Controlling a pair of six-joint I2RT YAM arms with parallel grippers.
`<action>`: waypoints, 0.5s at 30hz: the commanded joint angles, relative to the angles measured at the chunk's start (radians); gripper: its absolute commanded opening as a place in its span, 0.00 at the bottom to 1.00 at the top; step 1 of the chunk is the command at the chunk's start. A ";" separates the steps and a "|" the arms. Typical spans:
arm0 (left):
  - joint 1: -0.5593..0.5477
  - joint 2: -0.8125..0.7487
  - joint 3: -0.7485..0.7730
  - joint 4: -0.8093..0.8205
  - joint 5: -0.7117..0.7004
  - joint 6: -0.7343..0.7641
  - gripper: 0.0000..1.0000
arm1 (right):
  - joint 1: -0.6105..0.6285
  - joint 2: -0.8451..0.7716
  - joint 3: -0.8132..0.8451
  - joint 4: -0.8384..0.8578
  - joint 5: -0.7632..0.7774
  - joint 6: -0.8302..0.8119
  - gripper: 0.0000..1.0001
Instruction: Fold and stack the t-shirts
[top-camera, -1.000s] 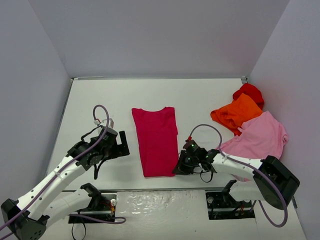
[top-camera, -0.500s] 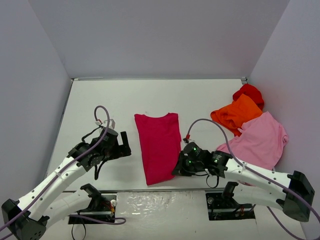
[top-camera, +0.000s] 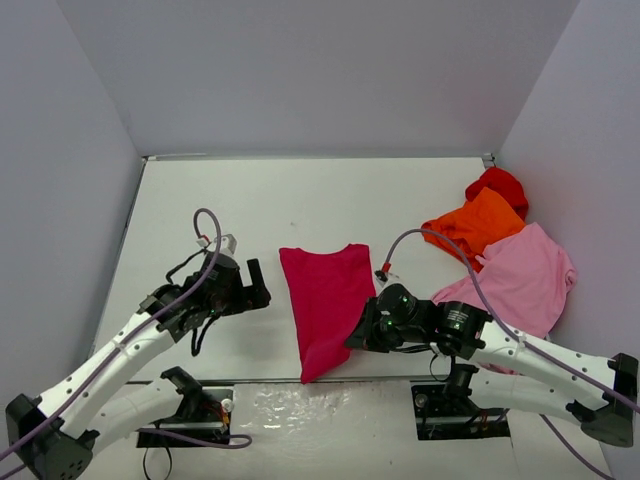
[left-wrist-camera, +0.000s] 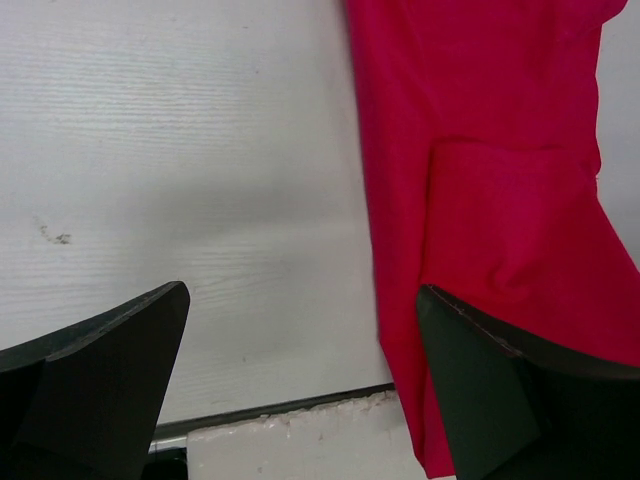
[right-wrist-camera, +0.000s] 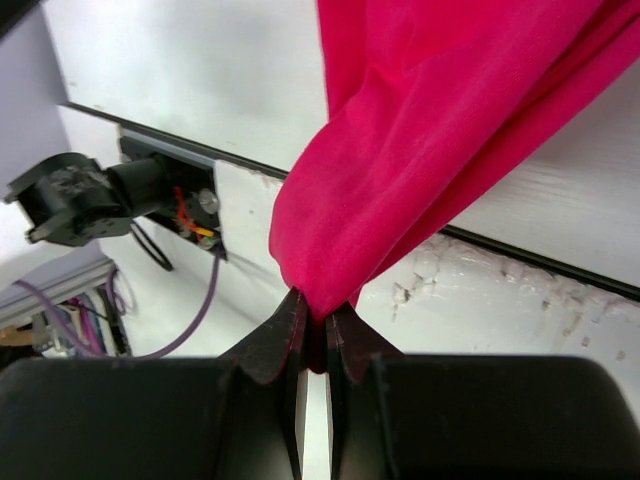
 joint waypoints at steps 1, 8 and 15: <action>-0.004 0.216 0.097 0.222 0.069 0.058 0.97 | 0.014 0.027 0.017 -0.002 0.046 -0.002 0.00; -0.033 0.560 0.269 0.380 0.222 0.108 0.97 | 0.015 0.031 -0.003 -0.002 0.062 0.009 0.00; -0.061 0.776 0.437 0.415 0.290 0.155 0.97 | 0.014 0.055 0.000 -0.001 0.069 0.007 0.00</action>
